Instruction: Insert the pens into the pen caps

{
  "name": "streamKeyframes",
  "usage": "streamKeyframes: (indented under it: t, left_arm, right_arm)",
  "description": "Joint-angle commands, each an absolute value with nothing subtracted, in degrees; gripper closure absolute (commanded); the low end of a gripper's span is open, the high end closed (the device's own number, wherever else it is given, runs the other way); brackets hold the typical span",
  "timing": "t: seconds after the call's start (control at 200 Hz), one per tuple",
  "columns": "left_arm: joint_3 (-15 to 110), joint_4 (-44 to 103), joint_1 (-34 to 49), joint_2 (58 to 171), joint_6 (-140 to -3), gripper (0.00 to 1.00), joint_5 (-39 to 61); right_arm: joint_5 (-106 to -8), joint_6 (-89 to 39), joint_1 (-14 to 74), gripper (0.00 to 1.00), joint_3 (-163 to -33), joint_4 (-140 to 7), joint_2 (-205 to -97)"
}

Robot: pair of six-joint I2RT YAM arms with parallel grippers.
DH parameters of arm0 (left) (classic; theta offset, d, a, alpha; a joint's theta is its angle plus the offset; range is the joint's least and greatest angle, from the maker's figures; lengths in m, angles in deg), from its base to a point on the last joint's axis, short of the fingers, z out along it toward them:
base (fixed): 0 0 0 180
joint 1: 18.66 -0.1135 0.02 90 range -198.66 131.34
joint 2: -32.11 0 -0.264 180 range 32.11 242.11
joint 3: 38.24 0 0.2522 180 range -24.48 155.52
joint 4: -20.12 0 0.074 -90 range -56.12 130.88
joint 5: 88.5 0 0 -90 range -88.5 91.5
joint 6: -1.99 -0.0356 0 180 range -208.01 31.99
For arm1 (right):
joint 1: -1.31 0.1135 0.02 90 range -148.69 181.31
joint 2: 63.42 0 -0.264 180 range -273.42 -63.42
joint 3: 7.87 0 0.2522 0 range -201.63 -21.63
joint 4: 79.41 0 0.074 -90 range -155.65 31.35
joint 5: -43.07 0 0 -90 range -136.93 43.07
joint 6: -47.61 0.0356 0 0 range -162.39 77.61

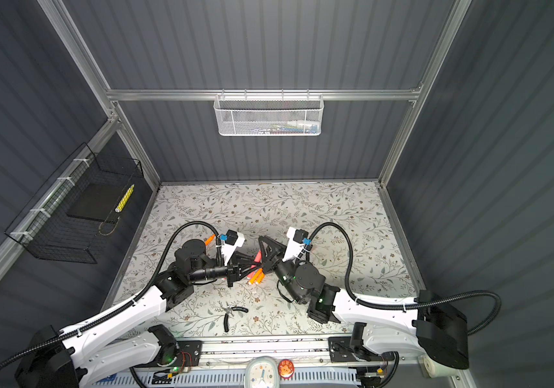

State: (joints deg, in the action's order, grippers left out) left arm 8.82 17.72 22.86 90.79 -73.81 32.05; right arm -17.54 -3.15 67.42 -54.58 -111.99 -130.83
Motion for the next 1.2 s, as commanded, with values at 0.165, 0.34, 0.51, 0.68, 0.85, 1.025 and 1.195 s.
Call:
streamKeyframes:
  t: [0.165, 0.34, 0.51, 0.68, 0.85, 1.025, 1.195]
  left_arm:
    - [12.35, 10.50, 25.44, 89.88, -77.37, 1.00, -3.18]
    - [13.10, 10.68, 25.45, 91.36, -76.87, 1.00, -5.73]
    - [13.19, 9.57, 25.13, 92.65, -75.39, 1.00, 0.93]
    - [13.23, 8.21, 21.09, 93.02, -70.31, 1.00, 10.03]
    - [13.05, 8.06, 19.71, 92.78, -69.48, 1.00, 12.12]
    - [11.41, 7.29, 19.71, 92.02, -70.10, 1.00, 13.26]
    - [12.10, 8.20, 19.75, 92.47, -70.81, 1.00, 14.73]
  right_arm:
    - [-23.91, 6.72, 74.17, 1.00, -56.84, -85.46, -135.32]
    - [-20.16, 8.19, 74.97, 1.00, -57.19, -81.41, -135.41]
    - [-22.16, 4.83, 75.05, 1.00, -54.19, -90.09, -135.54]
    - [-25.12, 1.41, 75.22, 1.00, -49.99, -100.34, -135.10]
    - [-25.25, 0.26, 75.49, 1.00, -49.51, -101.22, -134.80]
    - [-22.40, -0.07, 75.49, 0.99, -48.33, -102.00, -133.44]
    - [-20.10, -1.06, 75.49, 0.75, -49.03, -99.87, -131.11]
